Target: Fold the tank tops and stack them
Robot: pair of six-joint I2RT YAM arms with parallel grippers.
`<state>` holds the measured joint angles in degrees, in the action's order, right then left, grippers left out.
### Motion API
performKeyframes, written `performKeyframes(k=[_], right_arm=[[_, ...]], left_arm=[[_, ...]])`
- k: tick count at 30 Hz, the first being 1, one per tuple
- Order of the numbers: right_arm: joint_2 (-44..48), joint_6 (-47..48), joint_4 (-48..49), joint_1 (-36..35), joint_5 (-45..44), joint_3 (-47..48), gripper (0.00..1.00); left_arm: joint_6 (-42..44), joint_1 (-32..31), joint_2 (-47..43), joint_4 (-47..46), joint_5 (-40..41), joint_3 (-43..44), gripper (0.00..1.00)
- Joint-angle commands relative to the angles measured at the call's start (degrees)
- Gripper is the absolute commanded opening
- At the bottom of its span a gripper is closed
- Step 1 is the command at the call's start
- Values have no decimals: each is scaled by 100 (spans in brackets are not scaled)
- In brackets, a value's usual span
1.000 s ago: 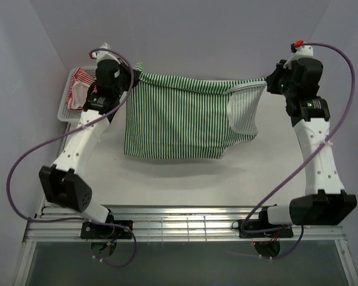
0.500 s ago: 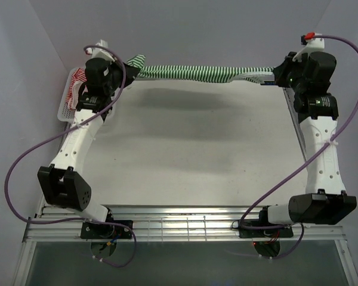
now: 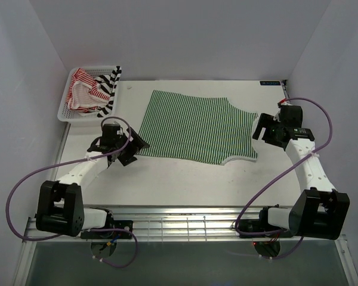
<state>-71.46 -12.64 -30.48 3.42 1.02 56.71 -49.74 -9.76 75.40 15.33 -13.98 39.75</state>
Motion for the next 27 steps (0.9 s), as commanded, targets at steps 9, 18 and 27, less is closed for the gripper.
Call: performKeyframes(k=[9,18,27], right_arm=[[-25,8,586,-315,1190,16,90],[-1518,-107,938,-781,1182,200,90],[-2592,-89,974,-782,778,420,90]], left_arm=[[569,-228,96,480,432,1790,98],[816,-351,2610,470,211,3276,98],[729,-351,3148,690,422,2680,98]])
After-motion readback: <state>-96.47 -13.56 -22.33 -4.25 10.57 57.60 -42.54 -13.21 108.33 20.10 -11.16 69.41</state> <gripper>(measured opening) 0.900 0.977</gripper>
